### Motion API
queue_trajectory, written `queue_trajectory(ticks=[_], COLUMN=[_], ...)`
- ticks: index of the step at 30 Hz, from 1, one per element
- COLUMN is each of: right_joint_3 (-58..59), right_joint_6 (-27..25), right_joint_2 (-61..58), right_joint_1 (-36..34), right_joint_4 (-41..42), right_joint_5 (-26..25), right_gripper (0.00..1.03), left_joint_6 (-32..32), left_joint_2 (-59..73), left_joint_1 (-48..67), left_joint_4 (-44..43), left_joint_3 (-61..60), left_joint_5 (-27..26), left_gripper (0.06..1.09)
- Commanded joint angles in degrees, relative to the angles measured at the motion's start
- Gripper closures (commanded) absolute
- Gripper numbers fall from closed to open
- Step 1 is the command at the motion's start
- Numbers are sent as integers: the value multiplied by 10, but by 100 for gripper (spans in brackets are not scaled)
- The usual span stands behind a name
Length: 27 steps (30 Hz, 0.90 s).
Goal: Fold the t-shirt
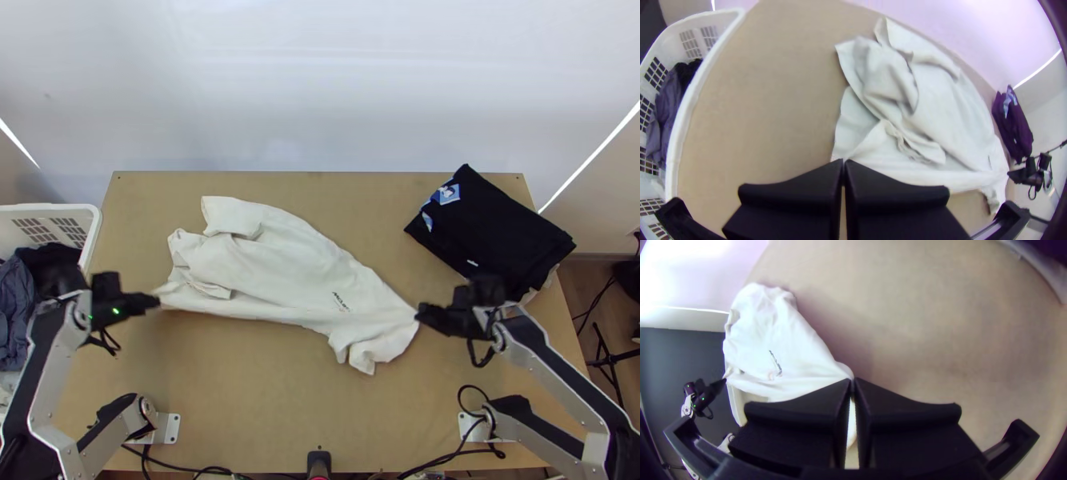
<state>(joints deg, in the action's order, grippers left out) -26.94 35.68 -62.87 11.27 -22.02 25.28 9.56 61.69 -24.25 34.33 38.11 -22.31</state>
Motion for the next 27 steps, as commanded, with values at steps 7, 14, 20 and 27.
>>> queue_trajectory(ticks=[7, 14, 20, 27], right_joint_3=[-279, -440, -547, -622], right_joint_6=[-30, 21, 54, 54], right_joint_2=[87, 72, 37, -49], right_joint_1=[-95, -44, -28, -22], right_joint_4=[-134, -118, -97, -58], right_joint_5=[-31, -81, -90, -110], right_gripper=[100, 100, 100, 100], left_joint_6=[-264, -355, -413, -415], left_joint_2=[-60, -54, -43, 16], left_joint_1=[-2, 47, 58, 63], left_joint_4=[62, 61, 19, -78], left_joint_3=[250, 386, 473, 510], left_joint_5=[1, 7, 18, 57], left_gripper=[105, 105, 105, 105])
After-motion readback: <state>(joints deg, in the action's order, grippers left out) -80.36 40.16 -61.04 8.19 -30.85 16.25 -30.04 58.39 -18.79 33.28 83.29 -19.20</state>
